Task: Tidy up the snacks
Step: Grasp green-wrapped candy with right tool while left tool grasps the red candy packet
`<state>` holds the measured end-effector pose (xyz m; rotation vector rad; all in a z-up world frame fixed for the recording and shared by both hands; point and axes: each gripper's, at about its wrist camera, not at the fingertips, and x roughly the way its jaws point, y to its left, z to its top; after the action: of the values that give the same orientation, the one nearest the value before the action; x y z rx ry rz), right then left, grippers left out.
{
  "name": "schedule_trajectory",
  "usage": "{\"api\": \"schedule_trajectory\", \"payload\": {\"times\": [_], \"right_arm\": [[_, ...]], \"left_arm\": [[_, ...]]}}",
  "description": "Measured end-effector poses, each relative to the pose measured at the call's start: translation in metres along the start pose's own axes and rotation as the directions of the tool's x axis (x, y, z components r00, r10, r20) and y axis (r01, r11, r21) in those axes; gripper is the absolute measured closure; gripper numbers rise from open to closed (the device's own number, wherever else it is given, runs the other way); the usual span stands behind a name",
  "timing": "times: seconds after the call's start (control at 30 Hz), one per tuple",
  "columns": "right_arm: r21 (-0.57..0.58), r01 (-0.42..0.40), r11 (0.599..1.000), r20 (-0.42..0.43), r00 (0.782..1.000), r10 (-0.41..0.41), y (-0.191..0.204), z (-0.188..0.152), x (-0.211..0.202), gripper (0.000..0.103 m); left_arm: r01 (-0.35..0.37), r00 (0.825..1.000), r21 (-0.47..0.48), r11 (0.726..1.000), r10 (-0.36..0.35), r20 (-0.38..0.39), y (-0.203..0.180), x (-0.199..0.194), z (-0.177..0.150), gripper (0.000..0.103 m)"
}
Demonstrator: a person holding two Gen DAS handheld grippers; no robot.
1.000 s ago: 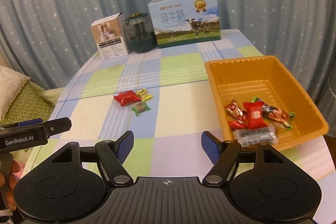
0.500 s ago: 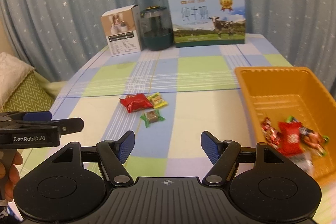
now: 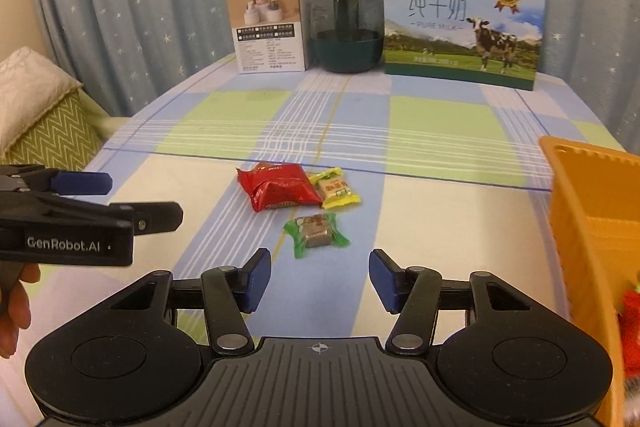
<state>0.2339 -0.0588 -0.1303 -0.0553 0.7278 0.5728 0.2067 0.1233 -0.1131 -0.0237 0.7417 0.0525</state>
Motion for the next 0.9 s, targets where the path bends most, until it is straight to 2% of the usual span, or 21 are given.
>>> {"api": "schedule_trajectory", "payload": {"times": [0.13,0.27,0.47,0.63,0.7,0.9], "right_arm": [[-0.041,-0.015,0.999,0.004,1.000,0.015,0.000,0.005,0.017,0.049],[-0.072,-0.016,0.997,-0.010,1.000,0.015,0.001,0.009,0.034,0.058],[-0.107,-0.021,0.994,-0.014,1.000,0.020,0.002,0.008,0.051,0.064],[-0.127,-0.019,0.992,-0.005,1.000,0.019,0.004,0.005,0.053,0.070],[-0.113,-0.019,0.993,-0.009,1.000,0.018,0.001,0.006,0.052,0.077],[-0.073,0.037,0.997,-0.003,0.999,-0.037,-0.006,0.010,0.038,0.078]], "left_arm": [[0.002,1.000,-0.004,1.000,-0.002,0.012,0.003,0.011,0.003,0.011],[-0.001,1.000,-0.012,1.000,0.002,0.016,0.006,0.019,0.005,0.011],[-0.020,1.000,0.006,1.000,0.020,0.016,0.010,0.023,0.003,0.011],[-0.014,1.000,0.015,1.000,0.014,0.022,0.009,0.024,0.004,0.011],[-0.010,1.000,0.022,1.000,0.009,0.024,0.007,0.025,0.005,0.011],[0.032,0.999,0.046,0.998,-0.034,0.040,0.002,0.030,0.008,0.011]]}}
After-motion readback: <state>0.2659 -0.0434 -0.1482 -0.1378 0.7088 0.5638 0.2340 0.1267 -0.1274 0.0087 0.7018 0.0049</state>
